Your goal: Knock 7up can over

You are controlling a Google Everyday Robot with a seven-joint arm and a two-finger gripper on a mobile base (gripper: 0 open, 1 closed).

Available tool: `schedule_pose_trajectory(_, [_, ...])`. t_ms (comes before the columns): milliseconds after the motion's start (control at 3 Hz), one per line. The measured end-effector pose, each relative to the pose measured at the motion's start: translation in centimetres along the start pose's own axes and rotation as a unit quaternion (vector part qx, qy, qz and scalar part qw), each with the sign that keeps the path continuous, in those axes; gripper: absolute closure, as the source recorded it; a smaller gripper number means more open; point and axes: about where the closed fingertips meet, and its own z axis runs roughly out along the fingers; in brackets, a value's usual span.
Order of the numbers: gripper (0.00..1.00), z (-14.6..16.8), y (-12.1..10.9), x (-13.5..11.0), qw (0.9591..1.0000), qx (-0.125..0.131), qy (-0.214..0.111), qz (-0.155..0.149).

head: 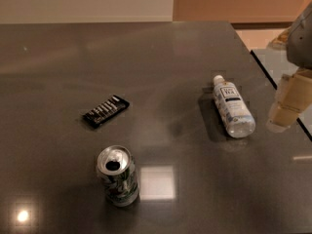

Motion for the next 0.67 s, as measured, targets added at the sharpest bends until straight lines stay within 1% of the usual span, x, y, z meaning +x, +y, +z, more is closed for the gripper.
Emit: schedule_pose_trajectory(667, [0.0, 0.0, 0.0, 0.0, 1.0, 0.0, 0.0, 0.0])
